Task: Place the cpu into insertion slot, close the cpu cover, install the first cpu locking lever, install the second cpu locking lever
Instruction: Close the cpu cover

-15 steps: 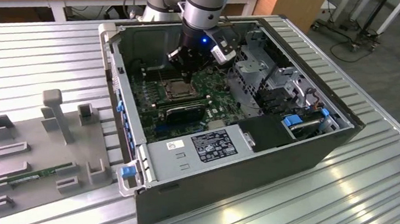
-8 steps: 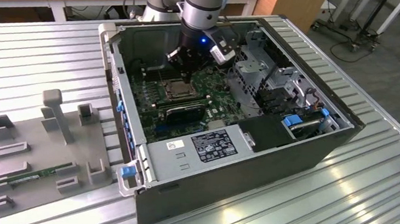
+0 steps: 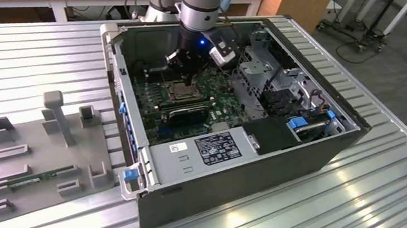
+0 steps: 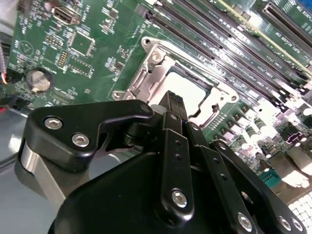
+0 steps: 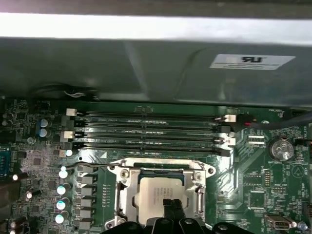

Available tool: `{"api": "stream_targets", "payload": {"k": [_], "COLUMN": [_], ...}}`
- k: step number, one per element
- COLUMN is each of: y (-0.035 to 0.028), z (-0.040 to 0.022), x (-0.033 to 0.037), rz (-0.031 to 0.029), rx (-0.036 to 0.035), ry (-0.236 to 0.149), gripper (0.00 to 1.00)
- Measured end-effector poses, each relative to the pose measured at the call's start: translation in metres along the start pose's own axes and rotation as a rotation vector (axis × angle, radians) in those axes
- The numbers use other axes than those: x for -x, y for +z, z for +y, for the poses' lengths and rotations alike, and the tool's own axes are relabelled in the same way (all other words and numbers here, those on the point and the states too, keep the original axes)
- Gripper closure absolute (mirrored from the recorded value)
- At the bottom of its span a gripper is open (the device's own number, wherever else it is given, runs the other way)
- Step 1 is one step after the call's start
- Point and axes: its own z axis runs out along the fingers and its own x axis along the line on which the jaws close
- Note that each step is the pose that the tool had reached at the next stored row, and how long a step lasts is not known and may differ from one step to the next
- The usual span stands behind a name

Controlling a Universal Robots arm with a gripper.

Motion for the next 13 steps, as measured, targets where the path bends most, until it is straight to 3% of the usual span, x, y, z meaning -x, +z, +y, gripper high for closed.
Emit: {"api": "stream_targets", "payload": {"k": [6, 7, 13], "y": [0.0011, 0.0015, 0.0038], "z": [0.0003, 0.0004, 0.0005], "x": [-0.0137, -0.0222, -0.0314], "rz": [-0.0028, -0.0053, -0.007], "rx": [-0.0004, -0.0009, -0.0012], "ry": [0.0, 0.0, 0.0], "gripper": [0.89, 0.89, 0.89]}}
